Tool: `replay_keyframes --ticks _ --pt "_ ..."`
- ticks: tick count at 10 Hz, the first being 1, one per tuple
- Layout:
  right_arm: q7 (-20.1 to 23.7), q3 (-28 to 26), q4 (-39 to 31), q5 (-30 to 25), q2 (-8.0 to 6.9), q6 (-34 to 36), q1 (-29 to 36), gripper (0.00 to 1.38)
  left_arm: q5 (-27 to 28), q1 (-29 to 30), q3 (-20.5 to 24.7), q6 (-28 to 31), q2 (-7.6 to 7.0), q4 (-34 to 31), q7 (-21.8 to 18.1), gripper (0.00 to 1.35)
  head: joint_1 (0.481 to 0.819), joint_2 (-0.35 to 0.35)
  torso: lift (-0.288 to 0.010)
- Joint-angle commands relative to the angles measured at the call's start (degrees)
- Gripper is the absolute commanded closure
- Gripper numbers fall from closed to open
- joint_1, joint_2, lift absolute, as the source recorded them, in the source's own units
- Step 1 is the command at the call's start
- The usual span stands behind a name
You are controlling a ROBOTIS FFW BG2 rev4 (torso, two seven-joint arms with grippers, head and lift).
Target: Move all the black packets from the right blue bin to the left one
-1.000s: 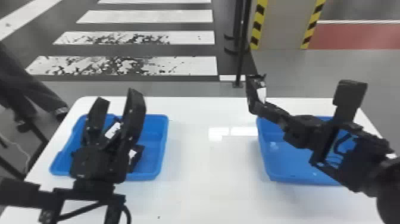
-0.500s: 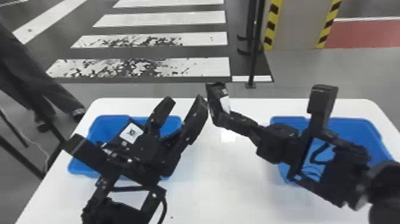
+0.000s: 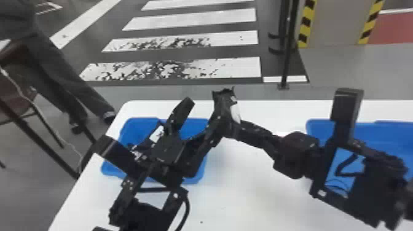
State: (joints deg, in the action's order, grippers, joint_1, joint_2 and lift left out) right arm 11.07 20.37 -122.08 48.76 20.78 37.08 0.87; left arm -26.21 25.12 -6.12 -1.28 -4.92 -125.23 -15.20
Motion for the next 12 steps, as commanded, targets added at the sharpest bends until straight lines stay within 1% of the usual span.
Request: replay_keyframes --ticks 1,3,6,7,8,9,10,11,12 --pt "0.09 1.68 -0.05 1.29 0.23 0.04 -0.59 1.19 1.53 0.05 0.18 -0.13 0.0 0.14 0.08 0.2 0.695 0.202 -0.14" --pt "0.09 3.62 0.51 2.2 0.4 -0.1 -1.44 1.19 2.79 0.33 1.1 0.29 0.09 0.42 0.34 0.19 0.695 0.23 -0.14" --pt "0.0 4.54 0.65 2.77 0.58 0.04 -1.58 1.19 3.13 1.17 1.67 -2.24 0.35 0.71 1.31 0.21 0.695 0.262 -0.14" --pt "0.0 4.54 0.65 2.89 0.58 -0.1 -1.72 1.19 3.02 1.31 1.67 -1.54 0.44 0.71 1.57 0.36 0.695 0.272 -0.14" --pt "0.0 4.54 0.65 2.89 0.58 -0.24 -1.86 1.19 3.02 1.46 1.9 -0.69 0.44 0.71 1.57 0.66 0.695 0.277 -0.14" --pt "0.09 4.54 0.65 3.0 0.58 -0.52 -2.28 1.19 2.67 1.46 2.01 2.12 0.53 0.57 1.57 0.72 0.695 0.277 -0.14" --pt "0.09 4.54 0.65 3.0 0.58 -0.94 -2.7 1.19 5.07 1.6 2.47 4.65 0.53 -1.12 1.66 1.09 0.695 0.275 -0.14" --pt "0.18 4.77 0.65 3.0 0.58 -1.22 -2.84 1.19 4.84 2.16 2.35 3.95 0.53 -1.68 2.72 1.2 0.695 0.27 -0.14" --pt "0.18 4.88 0.79 3.12 0.58 -1.36 -2.7 1.19 3.47 2.44 2.24 3.67 0.62 -1.83 3.42 1.21 0.695 0.271 -0.14"
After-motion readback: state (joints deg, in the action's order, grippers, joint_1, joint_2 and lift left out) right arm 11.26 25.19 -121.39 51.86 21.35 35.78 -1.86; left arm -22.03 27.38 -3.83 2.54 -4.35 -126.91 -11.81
